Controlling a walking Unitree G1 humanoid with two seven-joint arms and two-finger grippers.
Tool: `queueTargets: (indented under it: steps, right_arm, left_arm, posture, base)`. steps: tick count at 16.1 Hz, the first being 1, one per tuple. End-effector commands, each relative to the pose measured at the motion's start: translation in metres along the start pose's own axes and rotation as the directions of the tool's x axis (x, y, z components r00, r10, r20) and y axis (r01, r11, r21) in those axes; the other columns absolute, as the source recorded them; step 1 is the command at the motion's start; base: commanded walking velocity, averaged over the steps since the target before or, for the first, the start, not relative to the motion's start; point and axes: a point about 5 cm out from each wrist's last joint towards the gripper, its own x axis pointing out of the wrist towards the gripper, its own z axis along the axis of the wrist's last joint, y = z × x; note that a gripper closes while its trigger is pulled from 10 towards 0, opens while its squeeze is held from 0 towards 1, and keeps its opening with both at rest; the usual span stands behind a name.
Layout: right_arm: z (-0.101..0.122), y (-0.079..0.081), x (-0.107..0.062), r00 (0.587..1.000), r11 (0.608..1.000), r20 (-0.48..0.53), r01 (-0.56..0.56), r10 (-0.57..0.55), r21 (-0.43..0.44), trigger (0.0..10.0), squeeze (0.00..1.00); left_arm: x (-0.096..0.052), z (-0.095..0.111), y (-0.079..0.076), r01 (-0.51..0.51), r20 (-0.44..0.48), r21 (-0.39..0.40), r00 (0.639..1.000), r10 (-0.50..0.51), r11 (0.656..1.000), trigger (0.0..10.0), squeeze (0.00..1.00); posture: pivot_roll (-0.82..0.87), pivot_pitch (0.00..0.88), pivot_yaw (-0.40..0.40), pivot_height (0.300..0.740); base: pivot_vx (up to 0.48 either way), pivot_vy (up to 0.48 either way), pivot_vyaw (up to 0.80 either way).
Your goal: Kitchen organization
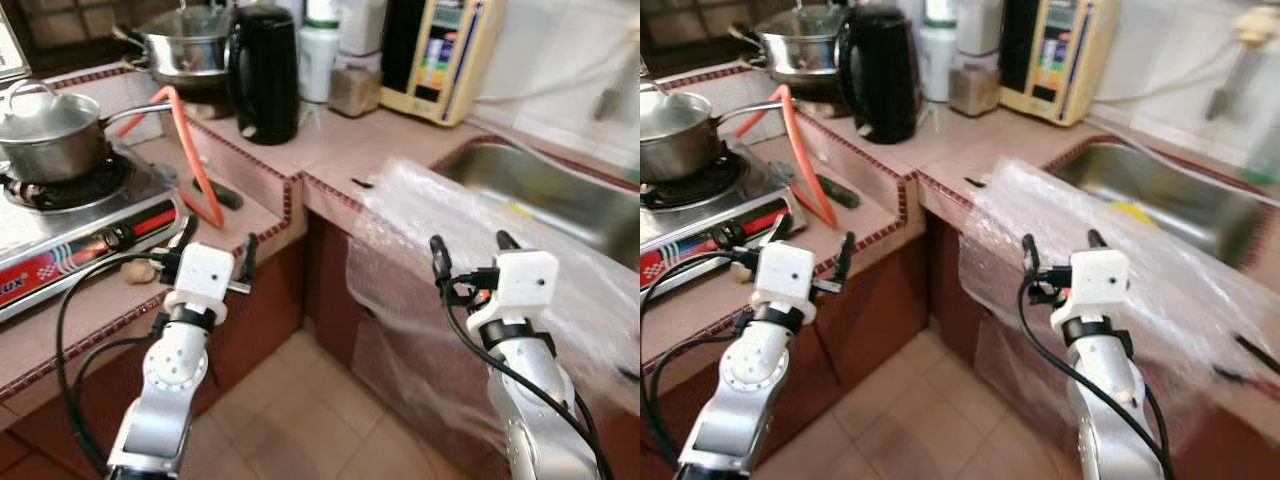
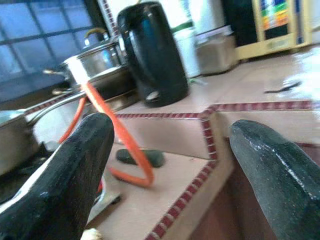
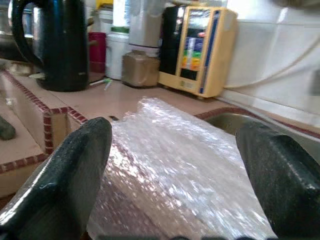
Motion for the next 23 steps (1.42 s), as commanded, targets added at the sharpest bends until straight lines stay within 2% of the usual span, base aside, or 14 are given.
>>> queueTargets:
  steps: [1,3,8,11,13,14,15,16,17,19,20,21,22,23]
  right_arm:
    - [0.001,0.002,0.001,1.000,1.000,0.008,-0.007,0.007,0.005,10.0,1.00]
    - [-0.002,0.002,0.000,1.000,1.000,-0.001,-0.009,0.009,0.005,10.0,1.00]
    - [-0.034,0.001,-0.006,0.993,0.997,-0.119,0.004,0.006,0.083,10.0,1.00]
    - [-0.079,0.002,-0.014,0.964,0.996,-0.266,0.007,0.018,0.094,10.0,1.00]
    - [-0.099,0.003,-0.019,0.943,0.994,-0.333,0.014,0.022,0.108,10.0,1.00]
    - [-0.128,0.003,-0.028,0.900,0.991,-0.435,0.035,0.024,0.126,10.0,0.93]
    - [-0.140,0.003,-0.033,0.876,0.991,-0.482,0.036,0.032,0.131,10.0,0.85]
    - [-0.151,0.003,-0.038,0.849,0.993,-0.527,0.029,0.035,0.112,10.0,0.68]
    - [-0.169,0.003,-0.049,0.793,0.997,-0.609,0.012,0.039,0.079,10.0,0.65]
    - [-0.187,0.005,-0.064,0.717,0.997,-0.694,-0.016,0.066,0.077,10.0,0.64]
    - [-0.193,0.007,-0.072,0.681,0.995,-0.726,-0.036,0.091,0.091,10.0,0.50]
    - [-0.199,0.011,-0.080,0.646,0.993,-0.754,-0.064,0.120,0.103,10.0,0.11]
    - [-0.208,0.015,-0.094,0.583,0.990,-0.800,-0.081,0.143,0.117,10.0,0.00]
    - [-0.211,0.015,-0.100,0.560,0.989,-0.816,-0.072,0.144,0.125,10.0,0.00]
  left_arm:
    - [0.000,-0.001,0.004,-0.008,-0.003,0.013,1.000,0.009,1.000,10.0,0.00]
    - [0.001,-0.002,0.003,-0.005,-0.007,0.013,1.000,0.005,1.000,10.0,0.00]
    - [-0.005,-0.025,-0.030,0.118,-0.058,0.008,0.991,-0.117,0.993,10.0,0.00]
    - [-0.017,-0.067,-0.058,0.275,-0.211,-0.003,0.940,-0.270,0.961,10.0,0.00]
    - [-0.024,-0.080,-0.067,0.323,-0.263,-0.027,0.911,-0.318,0.946,10.0,0.00]
    - [-0.031,-0.097,-0.078,0.395,-0.322,-0.039,0.865,-0.386,0.918,10.0,0.00]
    - [-0.037,-0.108,-0.082,0.425,-0.384,-0.047,0.828,-0.409,0.904,10.0,0.00]
    - [-0.044,-0.119,-0.085,0.448,-0.450,-0.068,0.783,-0.428,0.891,10.0,0.00]
    - [-0.056,-0.134,-0.087,0.467,-0.548,-0.124,0.704,-0.452,0.876,10.0,0.00]
    - [-0.063,-0.146,-0.083,0.457,-0.617,-0.153,0.649,-0.446,0.876,10.0,0.00]
    - [-0.071,-0.154,-0.080,0.460,-0.674,-0.148,0.601,-0.429,0.876,10.0,0.00]
    - [-0.078,-0.160,-0.078,0.427,-0.715,-0.202,0.551,-0.430,0.882,10.0,0.00]
    - [-0.093,-0.170,-0.077,0.419,-0.772,-0.237,0.467,-0.431,0.877,10.0,0.00]
    - [-0.097,-0.172,-0.076,0.408,-0.791,-0.238,0.444,-0.420,0.881,10.0,0.00]
  posture:
    - [0.10,0.000,-0.039,0.740]
    - [0.10,0.000,-0.039,0.740]
    - [0.10,0.000,-0.040,0.740]
    - [0.08,0.000,-0.034,0.740]
    - [0.08,0.000,-0.034,0.740]
    - [0.07,0.000,-0.030,0.740]
    - [0.06,0.000,-0.032,0.740]
    - [0.06,0.000,-0.032,0.740]
    - [0.06,0.000,-0.032,0.740]
    - [0.07,0.000,-0.033,0.740]
    - [0.07,0.000,-0.033,0.740]
    - [0.07,0.000,-0.030,0.740]
    - [0.07,0.000,-0.037,0.740]
    - [0.07,0.000,-0.037,0.740]
  base:
    - [-0.281,0.000,0.00]
    - [-0.281,0.000,0.00]
    - [-0.151,0.000,0.00]
    - [0.000,0.000,0.00]
    - [0.000,0.000,0.00]
    - [0.000,0.000,0.00]
    - [0.000,0.000,0.00]
    - [0.000,0.000,0.00]
    - [0.000,0.000,0.00]
    - [0.000,0.000,0.00]
    - [0.000,0.000,0.00]
    - [0.000,0.000,0.00]
    - [0.000,0.000,0.00]
    - [0.000,0.000,0.00]
